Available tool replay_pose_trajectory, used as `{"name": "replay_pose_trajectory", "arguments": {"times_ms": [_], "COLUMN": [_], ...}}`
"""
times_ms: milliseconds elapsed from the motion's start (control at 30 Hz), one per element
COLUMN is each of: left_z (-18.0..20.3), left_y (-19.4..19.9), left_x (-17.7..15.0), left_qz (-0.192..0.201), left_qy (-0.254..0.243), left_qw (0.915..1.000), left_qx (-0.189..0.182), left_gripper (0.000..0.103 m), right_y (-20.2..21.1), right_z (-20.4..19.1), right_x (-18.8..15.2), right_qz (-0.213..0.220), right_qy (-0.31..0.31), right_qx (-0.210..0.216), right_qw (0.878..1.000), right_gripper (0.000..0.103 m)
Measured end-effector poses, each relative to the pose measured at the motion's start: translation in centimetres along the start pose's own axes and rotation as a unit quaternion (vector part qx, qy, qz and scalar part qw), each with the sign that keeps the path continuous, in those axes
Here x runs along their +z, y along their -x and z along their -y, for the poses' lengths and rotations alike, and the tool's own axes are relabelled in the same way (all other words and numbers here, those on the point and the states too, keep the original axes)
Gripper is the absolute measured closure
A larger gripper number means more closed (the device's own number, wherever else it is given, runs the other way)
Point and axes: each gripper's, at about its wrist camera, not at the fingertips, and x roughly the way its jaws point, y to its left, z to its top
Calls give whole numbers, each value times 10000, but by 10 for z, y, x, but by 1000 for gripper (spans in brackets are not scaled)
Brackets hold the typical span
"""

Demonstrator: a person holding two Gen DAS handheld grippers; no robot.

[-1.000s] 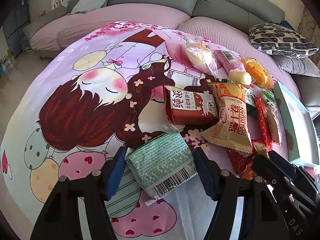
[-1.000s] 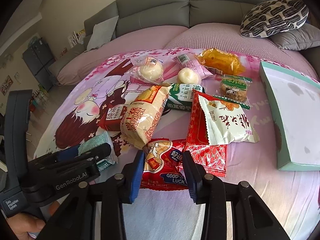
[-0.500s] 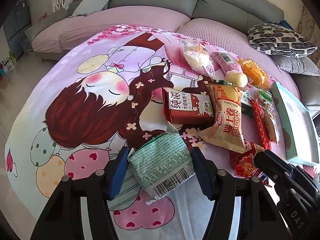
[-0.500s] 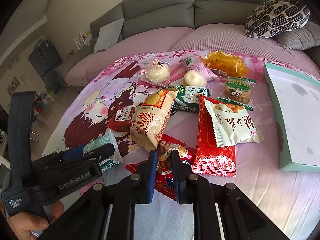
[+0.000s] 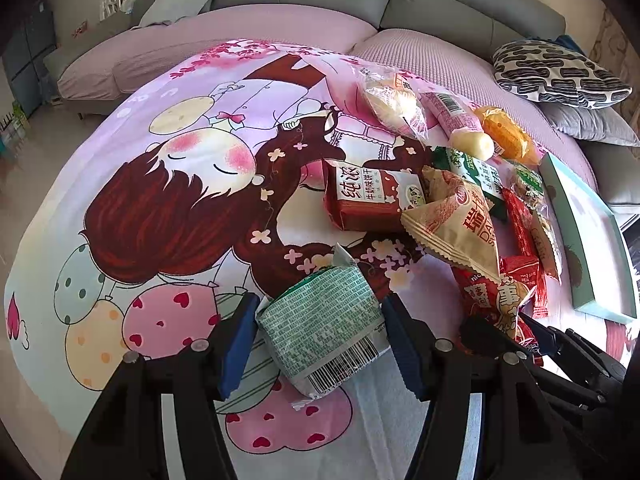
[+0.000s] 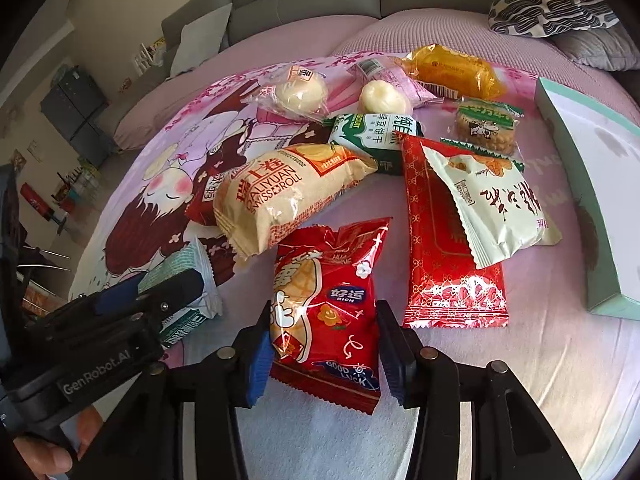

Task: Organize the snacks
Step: 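Lift both held packets and carry them over the teal tray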

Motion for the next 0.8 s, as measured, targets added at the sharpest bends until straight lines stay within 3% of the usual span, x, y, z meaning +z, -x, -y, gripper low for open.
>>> {"name": "replay_pose_trajectory", "arguments": {"times_ms": [367,667,800], "left_z": [0,13,35], "left_y": [14,53,58], "left_x": [2,15,28], "left_qz": [153,616,695], "left_qy": [10,-67,-106], "left_qw": [9999,9981,9973], "left_qx": [16,5,-197], "left_gripper": [39,39,39], "right_y": [24,75,86], "right_z": [12,20,39], "right_x": [3,9,13], "right_qz": [263,1051,1218], "right_qy": [-202,-314,-529], "right_qx": [4,221,51], "right_qw": [9994,9937,9911], "right_gripper": [61,61,61]}}
